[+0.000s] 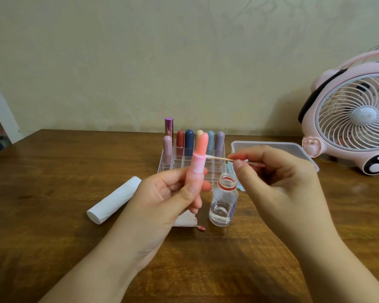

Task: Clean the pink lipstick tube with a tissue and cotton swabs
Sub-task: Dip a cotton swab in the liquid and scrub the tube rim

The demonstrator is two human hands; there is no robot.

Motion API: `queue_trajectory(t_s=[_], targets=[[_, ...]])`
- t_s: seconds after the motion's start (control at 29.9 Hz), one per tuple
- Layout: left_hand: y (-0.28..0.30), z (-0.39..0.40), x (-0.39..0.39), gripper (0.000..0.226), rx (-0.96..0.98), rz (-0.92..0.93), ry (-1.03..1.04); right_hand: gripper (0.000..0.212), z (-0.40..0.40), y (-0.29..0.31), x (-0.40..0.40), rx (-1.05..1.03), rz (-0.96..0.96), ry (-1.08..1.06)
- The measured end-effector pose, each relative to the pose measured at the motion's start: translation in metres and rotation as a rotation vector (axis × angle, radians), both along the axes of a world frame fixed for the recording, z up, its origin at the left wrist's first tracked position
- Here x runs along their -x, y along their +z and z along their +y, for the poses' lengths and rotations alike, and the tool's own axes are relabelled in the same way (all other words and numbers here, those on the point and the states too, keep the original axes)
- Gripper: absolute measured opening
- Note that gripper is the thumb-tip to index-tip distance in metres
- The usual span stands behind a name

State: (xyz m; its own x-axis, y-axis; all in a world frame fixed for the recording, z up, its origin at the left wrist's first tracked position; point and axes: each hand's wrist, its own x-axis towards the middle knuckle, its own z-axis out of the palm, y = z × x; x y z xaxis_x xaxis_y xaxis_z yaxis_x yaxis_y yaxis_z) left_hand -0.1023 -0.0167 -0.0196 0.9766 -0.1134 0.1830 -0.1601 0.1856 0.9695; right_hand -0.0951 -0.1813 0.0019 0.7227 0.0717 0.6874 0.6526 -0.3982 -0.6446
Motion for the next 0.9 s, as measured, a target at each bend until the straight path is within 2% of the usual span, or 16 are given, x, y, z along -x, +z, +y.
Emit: queue_trajectory(t_s=[0.27,0.4,0.6,0.9], targets=[[0.0023,-0.0008,0.0003,0.022,0.082,0.043,-0.046,0.019,0.0013,0.0010,0.0008,-0.051,-0.036,0.011],[0.0022,-0.0023,0.0019,0.026,0.104,0.053,-0.105,0.021,0.0020,0.0003,0.0009,-0.058,-0.038,0.017],[-0.0007,-0.0026,0.0016,0.025,0.261,0.113,-0.185,0.021,0.0029,0.0015,0.0021,-0.058,-0.041,0.021],[-0.0026,-0.0027,0.0018,0.020,0.223,0.096,-0.161,0.021,0.0043,0.0003,0.0028,-0.058,-0.034,0.025]])
